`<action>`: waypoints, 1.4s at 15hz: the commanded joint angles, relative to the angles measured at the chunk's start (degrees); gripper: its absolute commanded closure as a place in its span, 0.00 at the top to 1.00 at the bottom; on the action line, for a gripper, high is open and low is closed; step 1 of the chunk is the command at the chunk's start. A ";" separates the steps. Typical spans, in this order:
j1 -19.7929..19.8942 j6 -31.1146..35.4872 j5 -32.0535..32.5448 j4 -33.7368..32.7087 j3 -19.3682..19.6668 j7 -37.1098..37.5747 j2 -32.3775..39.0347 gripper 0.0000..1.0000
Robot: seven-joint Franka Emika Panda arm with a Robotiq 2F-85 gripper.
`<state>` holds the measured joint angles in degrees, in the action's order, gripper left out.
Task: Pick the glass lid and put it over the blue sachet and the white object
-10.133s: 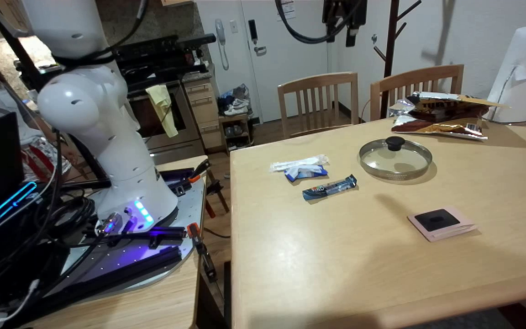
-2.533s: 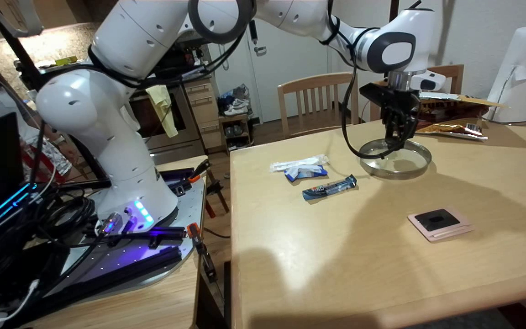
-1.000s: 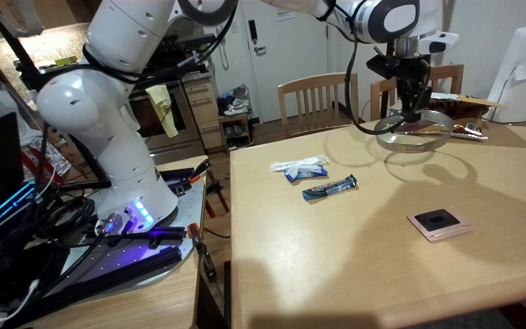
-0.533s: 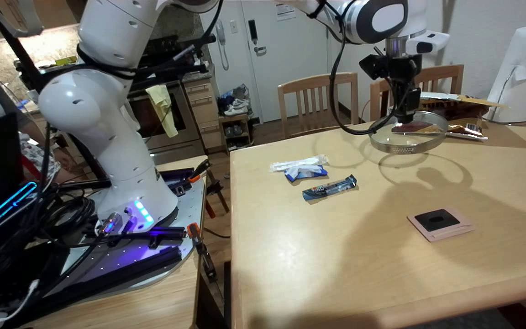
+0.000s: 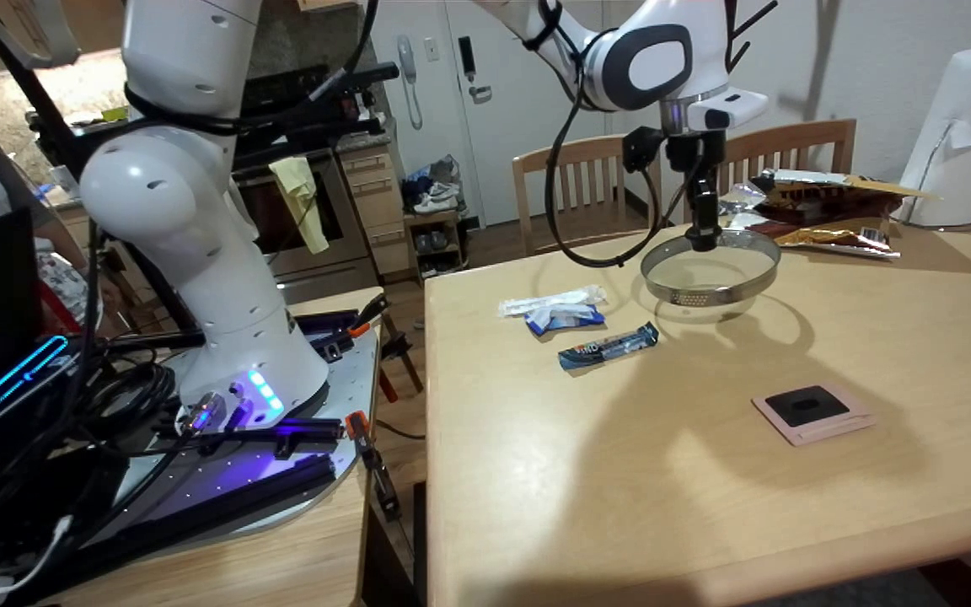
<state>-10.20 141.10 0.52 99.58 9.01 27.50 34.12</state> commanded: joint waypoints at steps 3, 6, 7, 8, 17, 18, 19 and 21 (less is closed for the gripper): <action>-5.77 8.79 4.90 14.09 2.93 11.93 -10.53 0.34; -7.87 11.19 7.97 17.77 3.54 17.65 -13.12 0.34; -8.17 11.72 8.81 18.84 3.52 19.47 -13.84 0.34; -8.29 11.97 9.54 19.76 3.40 20.90 -14.49 0.34; -7.93 16.31 14.53 26.99 2.65 36.64 -17.97 0.34; -6.73 17.34 12.42 26.96 0.76 34.54 -17.44 0.34; -5.76 16.73 10.53 26.52 -0.96 32.37 -16.82 0.34; -2.34 15.00 2.46 24.69 -6.67 27.09 -15.04 0.34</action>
<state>-16.99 156.66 11.08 124.94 9.03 60.41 19.05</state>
